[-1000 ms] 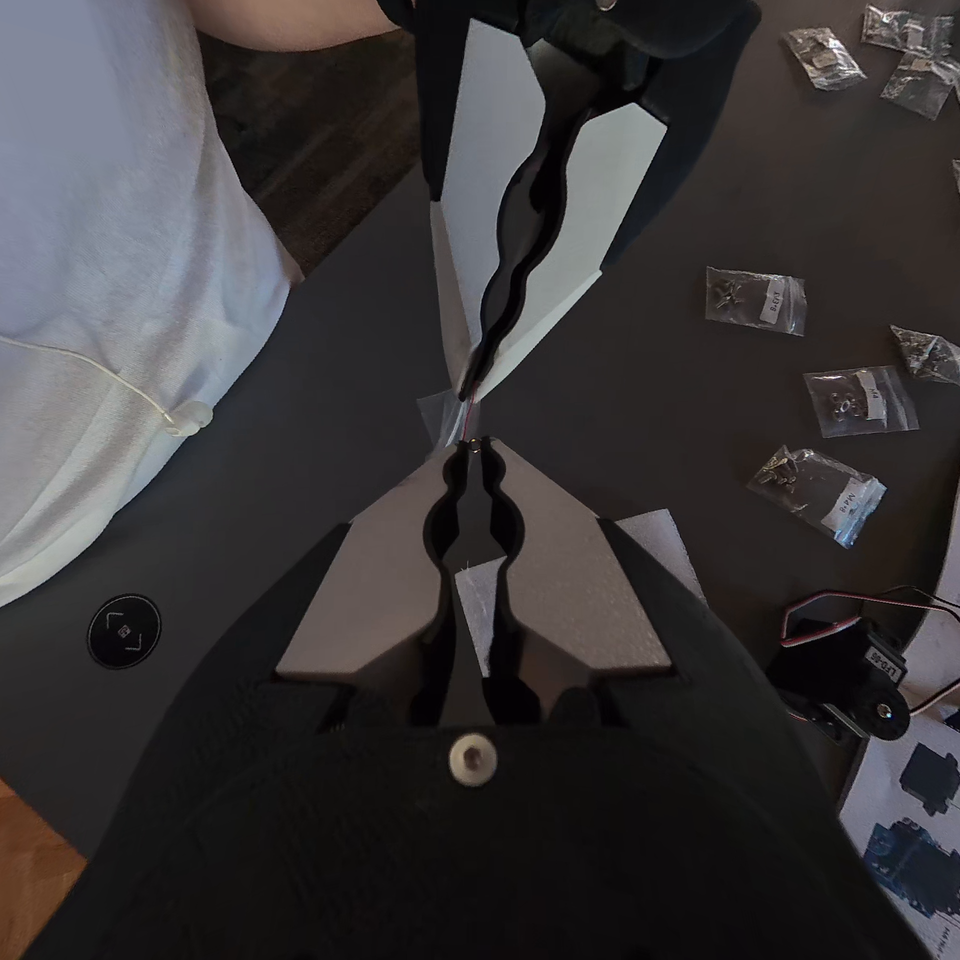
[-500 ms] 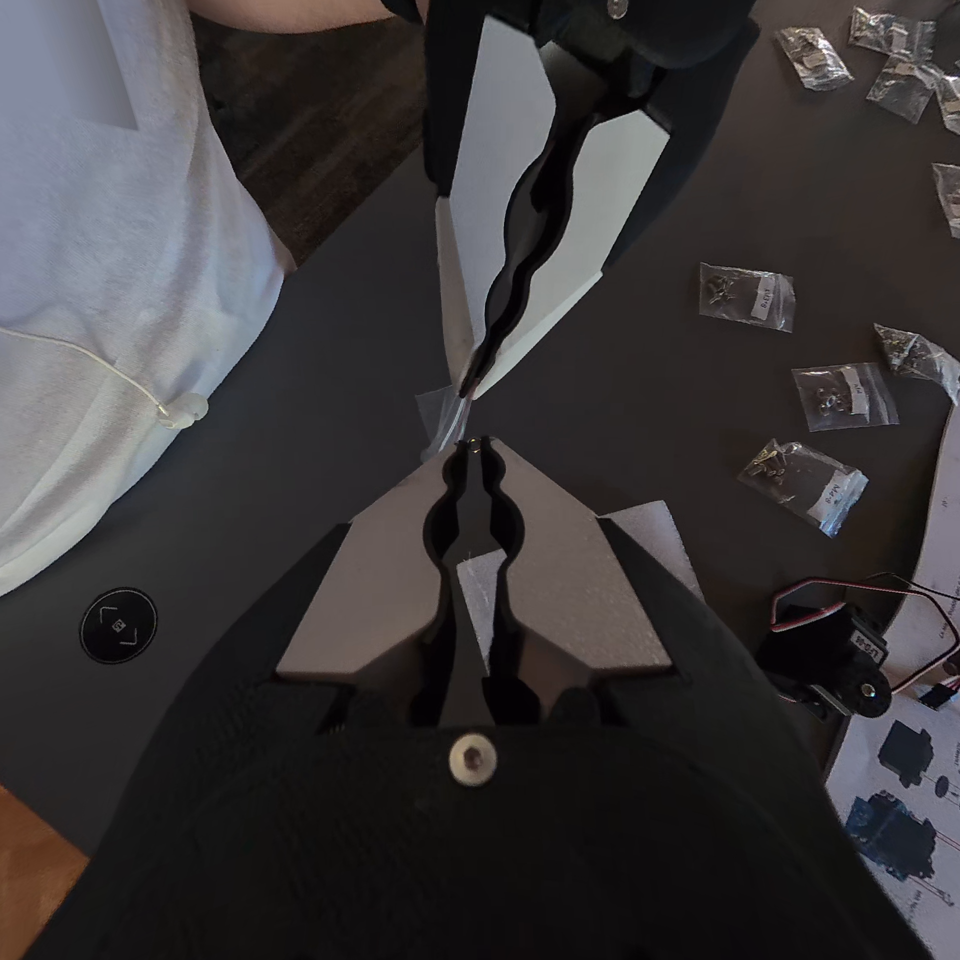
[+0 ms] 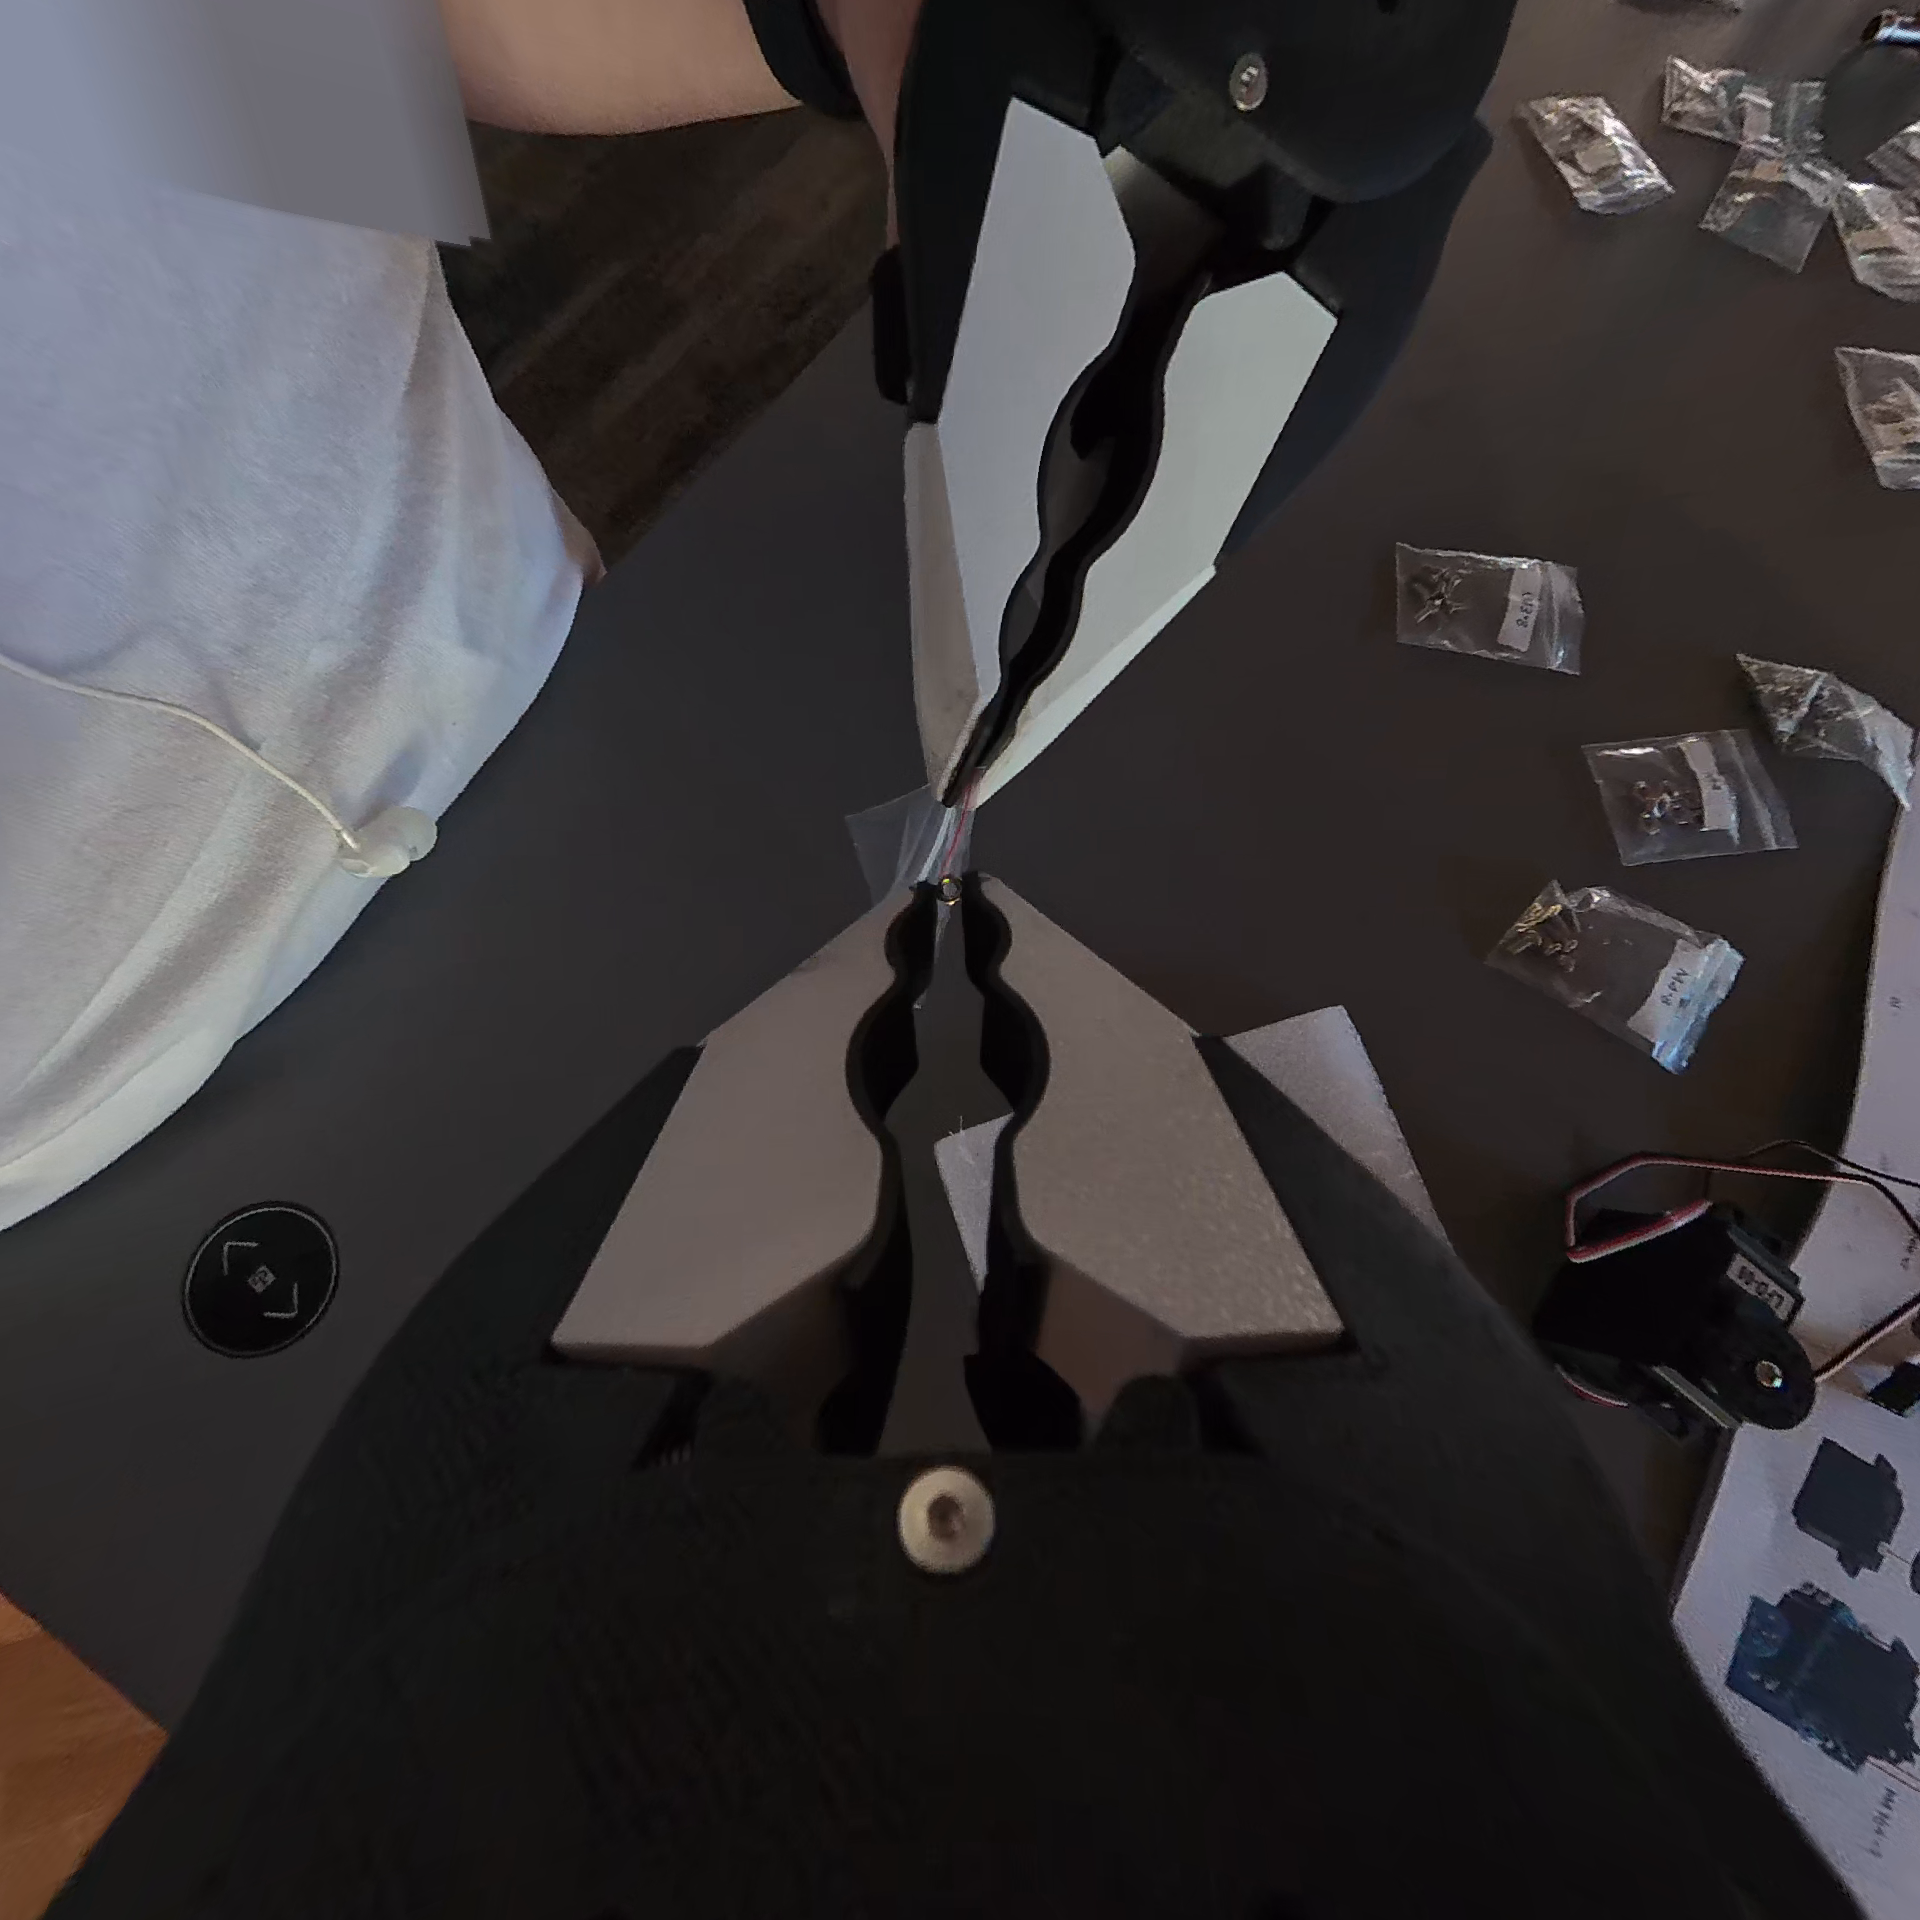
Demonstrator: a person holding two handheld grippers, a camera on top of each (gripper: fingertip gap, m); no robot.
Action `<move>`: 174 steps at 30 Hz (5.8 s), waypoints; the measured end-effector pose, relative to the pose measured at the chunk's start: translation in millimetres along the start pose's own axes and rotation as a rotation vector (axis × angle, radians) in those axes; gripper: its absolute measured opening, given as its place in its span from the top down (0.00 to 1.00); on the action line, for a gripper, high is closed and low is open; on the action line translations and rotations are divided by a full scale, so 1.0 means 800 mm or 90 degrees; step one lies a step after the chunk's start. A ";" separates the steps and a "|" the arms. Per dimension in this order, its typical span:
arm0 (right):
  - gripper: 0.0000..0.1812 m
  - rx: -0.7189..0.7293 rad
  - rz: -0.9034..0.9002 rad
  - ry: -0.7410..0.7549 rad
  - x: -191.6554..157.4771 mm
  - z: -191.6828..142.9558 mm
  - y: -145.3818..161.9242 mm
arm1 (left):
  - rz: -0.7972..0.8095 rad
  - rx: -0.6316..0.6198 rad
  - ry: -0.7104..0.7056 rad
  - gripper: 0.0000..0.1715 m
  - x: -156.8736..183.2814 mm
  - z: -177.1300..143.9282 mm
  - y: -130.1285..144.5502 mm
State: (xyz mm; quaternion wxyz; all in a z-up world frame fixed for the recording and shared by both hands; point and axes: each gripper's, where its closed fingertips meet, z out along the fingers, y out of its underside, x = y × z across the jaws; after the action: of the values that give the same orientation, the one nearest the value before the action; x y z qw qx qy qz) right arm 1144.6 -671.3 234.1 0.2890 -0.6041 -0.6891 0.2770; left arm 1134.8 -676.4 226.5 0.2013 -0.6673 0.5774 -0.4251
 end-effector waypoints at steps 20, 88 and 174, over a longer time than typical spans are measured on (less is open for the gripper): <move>0.98 -0.017 0.000 -0.002 0.003 0.004 0.003 | 0.031 -0.007 -0.008 1.00 0.003 0.001 0.001; 0.98 -0.077 0.036 -0.129 -0.032 0.012 0.021 | -0.051 0.081 0.113 1.00 0.014 0.019 -0.005; 0.97 -0.157 0.144 0.012 0.105 0.029 0.107 | 0.001 0.156 0.040 1.00 0.006 -0.016 -0.008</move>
State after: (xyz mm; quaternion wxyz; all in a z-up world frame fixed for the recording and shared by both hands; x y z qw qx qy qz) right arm 1176.9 -578.6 161.0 0.1864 -0.7114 -0.6424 0.2155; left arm 1128.2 -676.1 240.4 0.2633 -0.6237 0.5278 -0.5129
